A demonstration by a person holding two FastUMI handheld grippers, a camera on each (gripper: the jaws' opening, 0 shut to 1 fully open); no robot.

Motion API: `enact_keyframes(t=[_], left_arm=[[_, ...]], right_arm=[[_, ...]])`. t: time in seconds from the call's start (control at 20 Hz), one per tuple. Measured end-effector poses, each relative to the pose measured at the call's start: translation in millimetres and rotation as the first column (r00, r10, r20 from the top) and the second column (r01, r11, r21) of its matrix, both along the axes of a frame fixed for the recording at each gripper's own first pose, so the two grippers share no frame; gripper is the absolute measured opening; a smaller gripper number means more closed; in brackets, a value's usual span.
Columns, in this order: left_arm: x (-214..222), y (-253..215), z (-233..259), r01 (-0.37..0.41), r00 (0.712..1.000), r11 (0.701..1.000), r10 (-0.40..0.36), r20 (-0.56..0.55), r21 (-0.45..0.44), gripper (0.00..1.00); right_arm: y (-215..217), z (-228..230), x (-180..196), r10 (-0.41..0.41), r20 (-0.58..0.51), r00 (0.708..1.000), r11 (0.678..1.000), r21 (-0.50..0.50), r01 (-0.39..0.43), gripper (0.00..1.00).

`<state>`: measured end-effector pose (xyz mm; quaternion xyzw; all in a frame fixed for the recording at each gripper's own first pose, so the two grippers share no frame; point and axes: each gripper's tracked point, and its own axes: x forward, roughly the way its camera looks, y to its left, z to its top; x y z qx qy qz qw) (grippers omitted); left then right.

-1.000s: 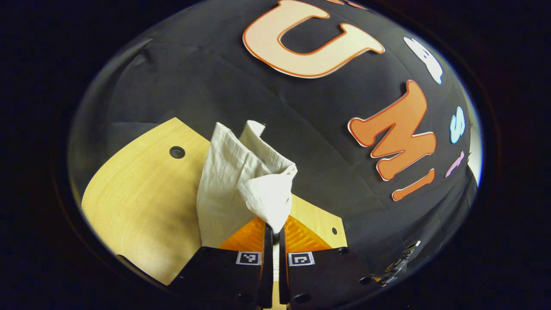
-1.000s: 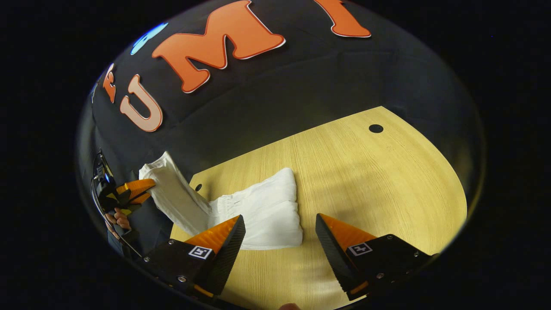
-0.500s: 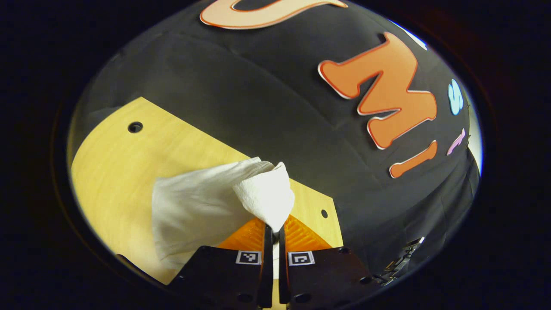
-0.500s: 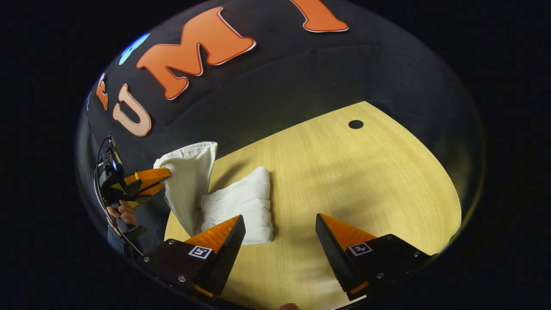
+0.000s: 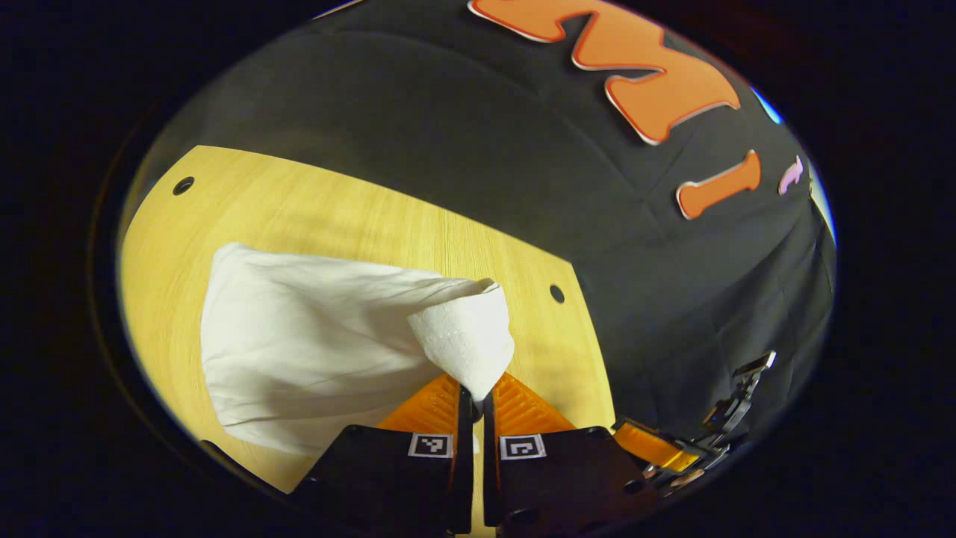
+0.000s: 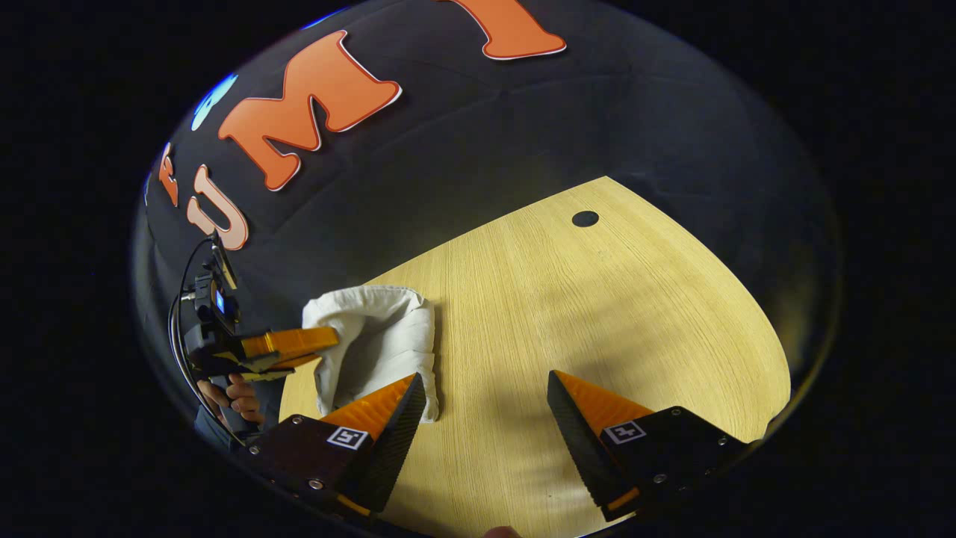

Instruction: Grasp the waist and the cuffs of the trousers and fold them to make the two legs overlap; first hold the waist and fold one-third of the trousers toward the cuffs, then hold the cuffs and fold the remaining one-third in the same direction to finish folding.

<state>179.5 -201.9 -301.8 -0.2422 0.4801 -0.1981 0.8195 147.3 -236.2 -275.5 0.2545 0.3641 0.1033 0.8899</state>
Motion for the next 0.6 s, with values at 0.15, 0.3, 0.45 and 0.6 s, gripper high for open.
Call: enact_keyframes(t=[0.15, 0.3, 0.45, 0.6], left_arm=[[-28.0, -14.1, 1.3, 0.094, 0.995, 0.996, -0.094, -0.023, 0.005, 0.14], [-41.9, -23.5, 14.8, 0.125, 0.992, 0.992, -0.125, 0.004, -0.025, 0.53], [-51.3, 5.8, 27.8, 0.126, 0.989, 0.992, -0.128, 0.08, 0.032, 0.87], [-50.4, 41.8, 54.3, 0.08, 0.978, 0.992, -0.097, 0.182, 0.102, 0.99]], right_arm=[[6.8, 2.5, 1.3, 0.009, 0.007, 1.0, 1.0, 0.013, -0.009, 0.99], [18.6, 9.7, 1.1, 0.02, 0.023, 1.0, 0.999, 0.042, -0.021, 0.99], [26.9, 32.8, 9.2, 0.001, 0.1, 0.995, 0.999, 0.034, -0.004, 0.98], [34.8, 66.8, 11.4, 0.004, 0.22, 0.975, 1.0, -0.022, 0.001, 0.99]])
